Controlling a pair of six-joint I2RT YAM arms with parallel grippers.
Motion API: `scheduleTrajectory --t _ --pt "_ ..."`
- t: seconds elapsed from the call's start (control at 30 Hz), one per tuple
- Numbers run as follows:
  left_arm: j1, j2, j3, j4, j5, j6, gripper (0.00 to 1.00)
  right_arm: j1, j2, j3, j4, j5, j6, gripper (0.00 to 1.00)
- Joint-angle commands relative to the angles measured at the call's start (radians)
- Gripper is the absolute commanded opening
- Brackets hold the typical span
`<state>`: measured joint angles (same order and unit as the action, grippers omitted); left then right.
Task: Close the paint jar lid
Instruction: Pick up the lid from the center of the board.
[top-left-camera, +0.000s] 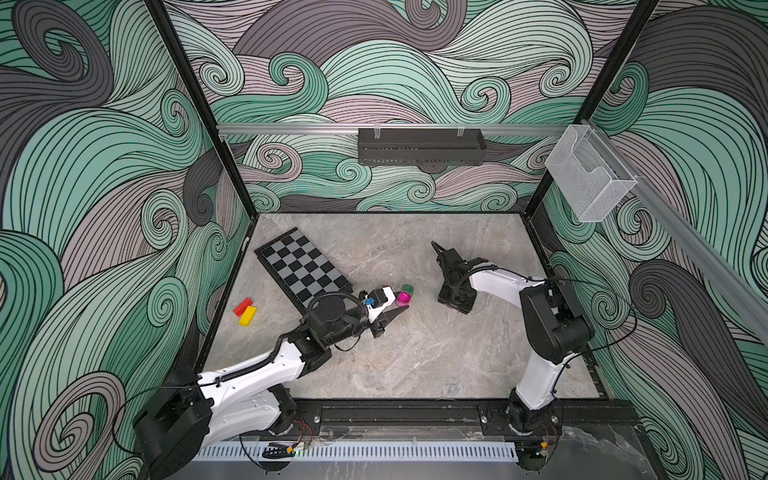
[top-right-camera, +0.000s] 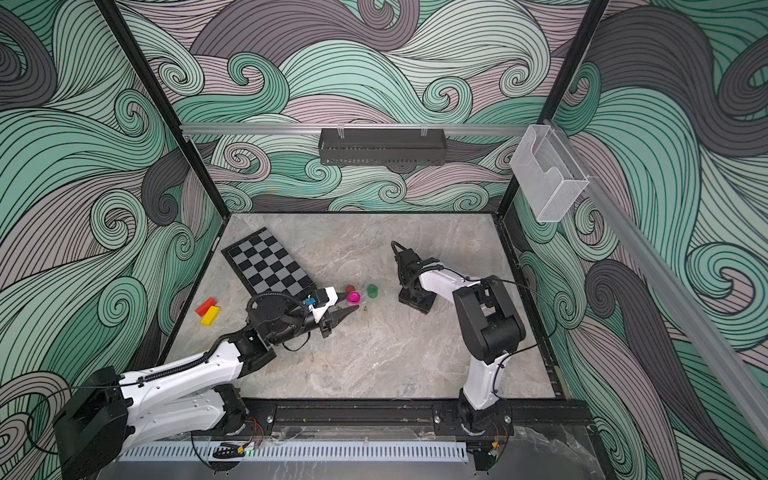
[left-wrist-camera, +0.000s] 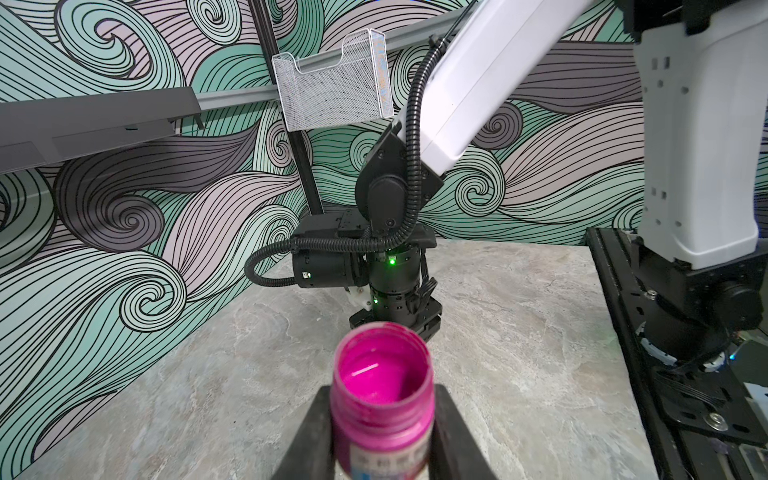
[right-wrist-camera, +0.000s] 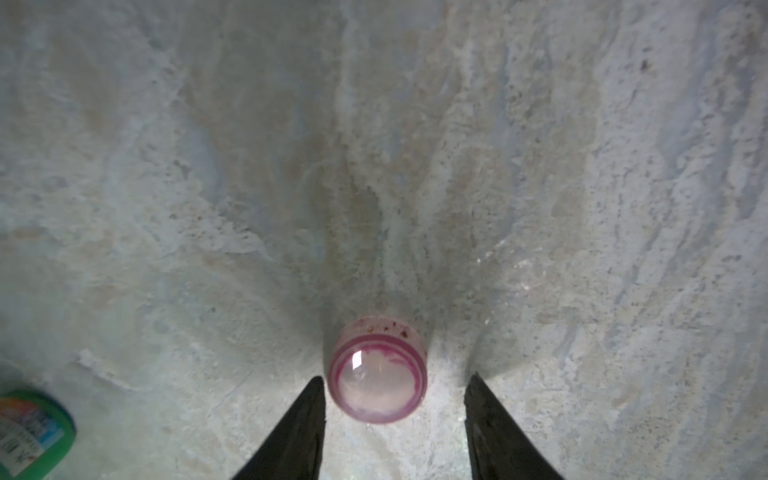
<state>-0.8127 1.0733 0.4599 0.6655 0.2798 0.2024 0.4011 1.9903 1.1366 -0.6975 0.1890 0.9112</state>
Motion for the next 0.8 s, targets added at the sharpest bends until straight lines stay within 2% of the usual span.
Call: scheduleTrajectory --t 0.0,0.5,0.77 --pt "0.009 -0.016 0.010 0.014 0.005 0.010 0.22 -0.006 0.022 0.049 0.017 0.020 0.059 0.52" --pt "0.011 -0.018 0.010 0.008 0.004 0.010 0.22 -0.023 0.049 0.055 0.024 0.004 0.070 0.46" --pt "0.011 -0.021 0.012 -0.003 0.005 0.011 0.22 -0.024 0.062 0.051 0.029 -0.008 0.069 0.39"
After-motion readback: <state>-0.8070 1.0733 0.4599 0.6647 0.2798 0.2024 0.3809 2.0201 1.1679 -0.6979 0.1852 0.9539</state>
